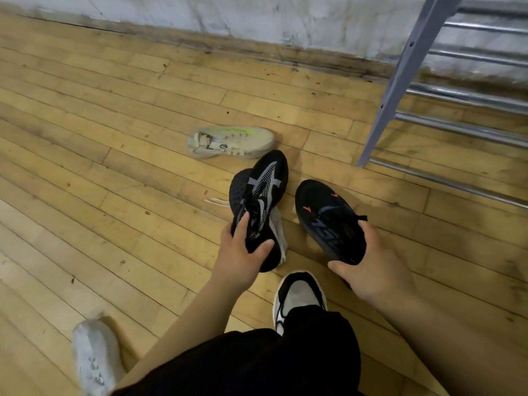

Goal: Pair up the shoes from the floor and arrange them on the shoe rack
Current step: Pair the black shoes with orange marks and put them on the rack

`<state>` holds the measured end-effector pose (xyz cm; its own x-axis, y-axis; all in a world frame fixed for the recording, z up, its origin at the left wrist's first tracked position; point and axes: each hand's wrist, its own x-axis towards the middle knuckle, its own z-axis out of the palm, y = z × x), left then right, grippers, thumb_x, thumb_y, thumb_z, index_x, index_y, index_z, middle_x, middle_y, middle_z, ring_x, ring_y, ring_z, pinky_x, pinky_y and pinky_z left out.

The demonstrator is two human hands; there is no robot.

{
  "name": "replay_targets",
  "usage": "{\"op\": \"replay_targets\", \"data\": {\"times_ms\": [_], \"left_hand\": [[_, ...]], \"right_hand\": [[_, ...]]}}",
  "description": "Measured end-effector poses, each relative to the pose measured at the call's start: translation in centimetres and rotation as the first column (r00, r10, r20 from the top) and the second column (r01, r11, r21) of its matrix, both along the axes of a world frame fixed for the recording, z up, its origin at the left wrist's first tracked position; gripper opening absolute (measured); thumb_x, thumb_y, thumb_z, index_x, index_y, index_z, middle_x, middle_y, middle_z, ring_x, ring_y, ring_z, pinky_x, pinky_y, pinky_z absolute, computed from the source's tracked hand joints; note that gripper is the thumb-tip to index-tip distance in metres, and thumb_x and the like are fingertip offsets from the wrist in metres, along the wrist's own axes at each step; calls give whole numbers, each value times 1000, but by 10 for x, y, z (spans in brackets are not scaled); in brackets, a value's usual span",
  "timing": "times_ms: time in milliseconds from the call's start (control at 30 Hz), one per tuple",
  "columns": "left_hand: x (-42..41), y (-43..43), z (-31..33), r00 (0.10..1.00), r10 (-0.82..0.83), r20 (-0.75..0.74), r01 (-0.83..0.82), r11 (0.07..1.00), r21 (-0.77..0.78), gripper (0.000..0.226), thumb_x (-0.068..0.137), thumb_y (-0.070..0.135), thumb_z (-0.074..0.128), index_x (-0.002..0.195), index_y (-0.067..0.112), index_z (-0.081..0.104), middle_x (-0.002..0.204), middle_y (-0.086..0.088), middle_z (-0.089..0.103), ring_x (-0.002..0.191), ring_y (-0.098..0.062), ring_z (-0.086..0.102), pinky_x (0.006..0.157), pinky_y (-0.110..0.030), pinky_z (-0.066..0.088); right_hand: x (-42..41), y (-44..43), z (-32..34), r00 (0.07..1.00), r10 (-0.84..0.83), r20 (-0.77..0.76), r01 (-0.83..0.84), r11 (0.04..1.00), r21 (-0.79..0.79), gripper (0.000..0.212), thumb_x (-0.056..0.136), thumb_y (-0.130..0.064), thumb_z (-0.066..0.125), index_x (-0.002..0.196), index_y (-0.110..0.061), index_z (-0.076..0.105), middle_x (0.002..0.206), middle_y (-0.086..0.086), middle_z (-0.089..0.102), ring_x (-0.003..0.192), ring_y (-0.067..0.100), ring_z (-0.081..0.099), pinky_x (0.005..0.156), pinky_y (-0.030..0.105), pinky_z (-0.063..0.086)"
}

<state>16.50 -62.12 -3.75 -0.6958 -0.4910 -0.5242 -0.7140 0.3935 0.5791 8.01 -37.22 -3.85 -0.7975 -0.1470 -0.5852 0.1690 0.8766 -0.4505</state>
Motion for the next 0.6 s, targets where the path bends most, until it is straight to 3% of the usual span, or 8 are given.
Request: {"op": "replay_targets", "data": {"times_ms": [67, 133, 300, 400, 500, 600], "left_hand": [[0, 3, -10, 997, -15, 70, 18, 999, -36, 99, 85, 55, 76, 161, 42, 14, 160, 5, 16, 144, -25, 39, 111, -37, 44], [-4, 1, -15, 999, 51, 19, -49, 995, -87, 92, 90, 45, 74, 161, 43, 15, 154, 2, 23, 139, -28, 44, 103, -36, 48], [17, -13, -9, 986, 120, -118, -152, 936, -318, 86, 94, 39, 68, 159, 46, 11, 147, 2, 30, 135, -28, 41, 111, -48, 44], [37, -14, -11, 965, 258, 43, -225, 904, -363, 94, 92, 52, 66, 159, 44, 0, 157, -10, 23, 142, -39, 34, 116, -56, 34], [33, -1, -8, 982, 147, 118, -71, 868, -492, 101, 88, 64, 65, 158, 43, -5, 166, -12, 9, 152, -39, 12, 123, -57, 16], [9, 20, -10, 984, -69, 165, 140, 869, -474, 103, 85, 73, 60, 156, 48, -10, 166, -8, 5, 153, -37, 10, 122, -56, 16]], "right_hand": [[1, 0, -1, 1000, 0, -2, 0, 1000, 12, 112, 72, -70, 78, 159, -38, 16, 150, 3, 47, 135, 35, 44, 109, 53, 46], [-1, 0, -1, 1000, 5, 17, -5, 1000, 23, 113, 72, -69, 78, 160, -37, 14, 150, 4, 45, 136, 36, 43, 111, 53, 44], [-2, 5, -2, 1000, 15, 12, -15, 1000, 20, 113, 75, -65, 80, 161, -38, 11, 153, 4, 43, 137, 36, 40, 109, 51, 43], [-1, 3, -2, 1000, -4, -4, 4, 1000, 3, 111, 77, -65, 78, 161, -38, 11, 156, 4, 41, 138, 37, 38, 111, 51, 42], [2, 0, -4, 1000, -23, 4, 23, 1000, -18, 111, 77, -66, 77, 161, -37, 12, 156, 5, 40, 139, 38, 38, 113, 52, 40], [3, -3, -3, 1000, -21, 4, 21, 1000, -13, 111, 78, -65, 78, 162, -33, 13, 153, 8, 42, 140, 36, 38, 116, 51, 38]]}}
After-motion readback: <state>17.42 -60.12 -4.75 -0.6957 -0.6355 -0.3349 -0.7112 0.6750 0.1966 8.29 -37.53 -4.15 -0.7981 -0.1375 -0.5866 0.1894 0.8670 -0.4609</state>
